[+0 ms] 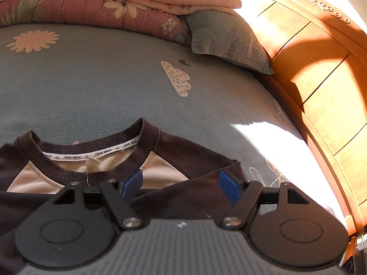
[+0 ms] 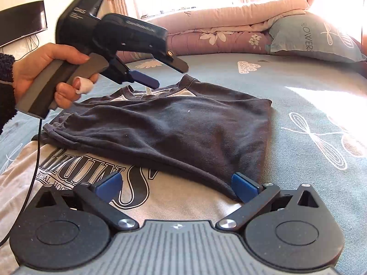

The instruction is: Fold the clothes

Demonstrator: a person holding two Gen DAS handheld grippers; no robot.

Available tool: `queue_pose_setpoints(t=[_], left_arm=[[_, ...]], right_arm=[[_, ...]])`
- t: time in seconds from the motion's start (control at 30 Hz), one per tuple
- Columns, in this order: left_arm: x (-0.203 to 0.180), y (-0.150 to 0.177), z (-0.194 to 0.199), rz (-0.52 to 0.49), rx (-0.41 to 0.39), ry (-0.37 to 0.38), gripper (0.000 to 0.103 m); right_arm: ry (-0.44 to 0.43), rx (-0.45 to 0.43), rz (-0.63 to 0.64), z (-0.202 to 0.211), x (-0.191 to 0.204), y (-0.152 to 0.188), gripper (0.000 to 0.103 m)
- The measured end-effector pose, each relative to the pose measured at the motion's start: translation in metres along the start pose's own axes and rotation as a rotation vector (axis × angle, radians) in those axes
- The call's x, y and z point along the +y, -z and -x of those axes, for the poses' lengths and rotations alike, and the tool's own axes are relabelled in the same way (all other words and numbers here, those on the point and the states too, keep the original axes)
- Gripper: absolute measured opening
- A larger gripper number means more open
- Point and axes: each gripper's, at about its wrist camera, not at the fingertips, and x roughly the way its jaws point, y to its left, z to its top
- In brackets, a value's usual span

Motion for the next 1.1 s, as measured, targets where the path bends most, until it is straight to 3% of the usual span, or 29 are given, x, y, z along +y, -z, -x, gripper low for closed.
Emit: queue_pose_setpoints(t=[0.1, 0.23, 0.3, 0.47, 0.63, 0.73, 0.9, 1.0, 1.1], left_arm=[[0.011, 0.009, 0.01, 0.023, 0.063, -0.037, 0.076], [0.041, 0.02, -0.006, 0.106, 0.116, -0.089, 0.076], [0.056, 0.024, -0.016, 0.161, 0.11, -0.076, 0.076], [0.051, 0.011, -0.031, 0.127, 0.04, -0.119, 0.077], [0.03, 0.012, 0.006, 0.053, -0.032, -0.084, 0.077], [0.019, 0.035, 0.03, -0.003, -0.028, -0.057, 0.077], [0.023, 0.092, 0.041, -0.071, 0.007, -0.155, 0.077], [0.031, 0.127, 0.056, -0.071, -0.012, -0.159, 0.077], [0.03, 0.128, 0.067, -0.059, 0.024, -0.155, 0.077]], right_arm=[[0.009, 0.002, 0.01, -0.001, 0.002, 0.0, 0.103], [0.018, 0.002, 0.021, -0.002, 0.004, 0.001, 0.103], [0.018, 0.001, 0.02, -0.002, 0.004, 0.001, 0.103], [0.019, -0.001, 0.022, -0.002, 0.005, 0.001, 0.103], [0.014, -0.004, 0.016, -0.001, 0.004, 0.002, 0.103], [0.016, -0.003, 0.019, -0.002, 0.004, 0.001, 0.103], [0.016, -0.003, 0.018, -0.002, 0.004, 0.001, 0.103], [0.014, -0.004, 0.015, -0.002, 0.004, 0.001, 0.103], [0.013, -0.005, 0.015, -0.002, 0.004, 0.001, 0.103]])
